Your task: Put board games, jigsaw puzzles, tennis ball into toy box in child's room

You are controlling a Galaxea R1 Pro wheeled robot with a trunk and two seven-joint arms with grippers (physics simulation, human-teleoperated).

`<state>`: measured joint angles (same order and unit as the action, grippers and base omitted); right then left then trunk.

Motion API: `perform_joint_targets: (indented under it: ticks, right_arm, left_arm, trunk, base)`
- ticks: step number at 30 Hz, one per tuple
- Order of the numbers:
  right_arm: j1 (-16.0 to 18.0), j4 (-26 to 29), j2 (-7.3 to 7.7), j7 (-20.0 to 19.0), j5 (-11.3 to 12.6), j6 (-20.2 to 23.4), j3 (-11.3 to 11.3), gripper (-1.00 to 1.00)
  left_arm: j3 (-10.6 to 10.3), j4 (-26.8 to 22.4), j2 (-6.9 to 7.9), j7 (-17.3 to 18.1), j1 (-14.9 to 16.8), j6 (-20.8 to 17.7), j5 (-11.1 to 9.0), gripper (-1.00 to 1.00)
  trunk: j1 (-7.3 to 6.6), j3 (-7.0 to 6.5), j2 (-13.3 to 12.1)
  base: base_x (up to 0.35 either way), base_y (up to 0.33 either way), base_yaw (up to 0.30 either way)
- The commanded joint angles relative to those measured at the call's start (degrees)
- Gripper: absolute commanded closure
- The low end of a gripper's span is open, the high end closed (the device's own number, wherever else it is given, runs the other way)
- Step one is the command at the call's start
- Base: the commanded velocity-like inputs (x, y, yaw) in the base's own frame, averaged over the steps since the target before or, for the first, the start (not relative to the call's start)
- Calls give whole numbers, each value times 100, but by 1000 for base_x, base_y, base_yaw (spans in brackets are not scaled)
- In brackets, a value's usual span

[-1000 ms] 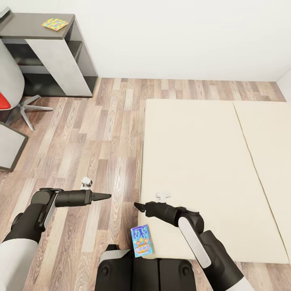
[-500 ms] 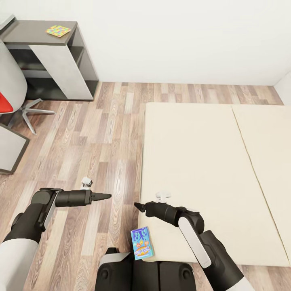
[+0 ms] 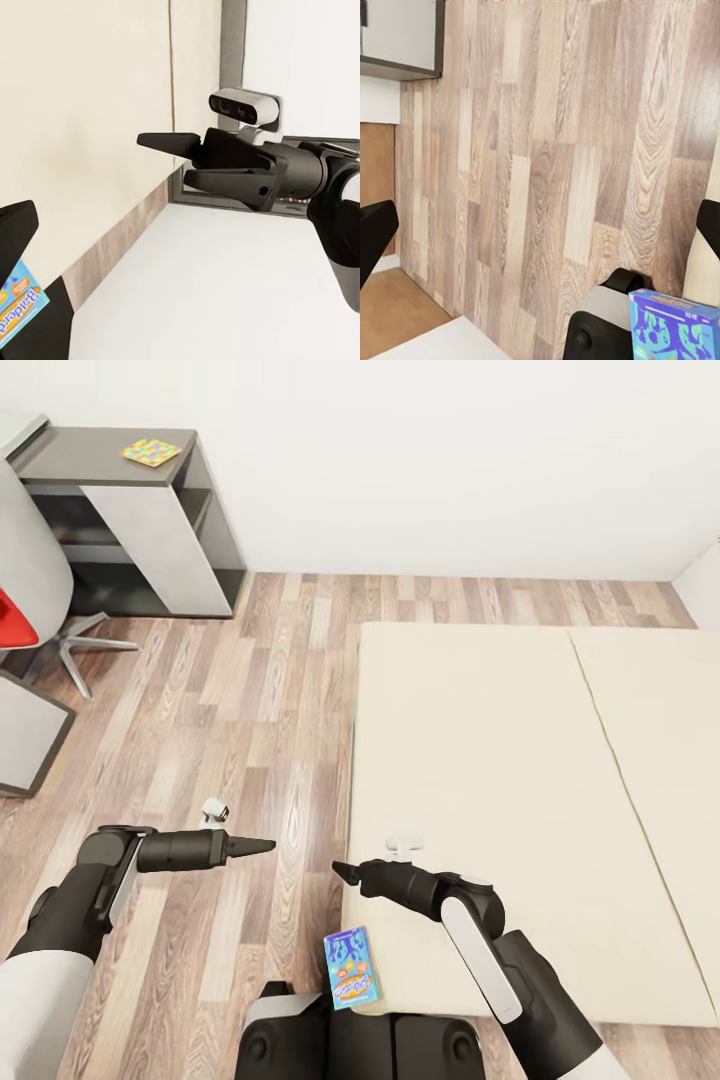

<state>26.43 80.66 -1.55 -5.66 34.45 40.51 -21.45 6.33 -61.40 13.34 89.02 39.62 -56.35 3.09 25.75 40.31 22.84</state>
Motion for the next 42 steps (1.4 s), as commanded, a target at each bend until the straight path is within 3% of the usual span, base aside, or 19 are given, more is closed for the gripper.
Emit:
perform_joint_targets:
  ticks: [1, 10, 31, 36, 42]
  right_arm:
    - [2, 1, -2, -22, -18, 23, 7, -100]
    - [2, -38, 11, -22, -17, -191, 1, -100]
    - [3, -110, 74, -28, -8, -219, 20, -100]
    - [2, -125, 102, -36, -8, -212, 84, -100]
    - [2, -130, 210, -46, -1, -212, 219, -100]
  left_arm:
    - [5, -4, 0, 37, 2, -60, 34, -100]
    - [9, -4, -1, 37, 2, -60, 34, -100]
    - [28, 3, 37, 35, 0, 106, 64, -100]
    - [34, 115, 191, -3, -21, 229, 75, -100]
    - [174, 802, 505, -331, -27, 601, 76, -100]
  trunk:
    - [4, -3, 8]
    - [4, -88, 8]
    - [4, -287, 8]
    - [4, -334, 8]
    - [4, -391, 8]
  base:
    - [0, 0, 0]
    - [0, 0, 0]
    - [0, 0, 0]
    - [0, 0, 0]
    - [0, 0, 0]
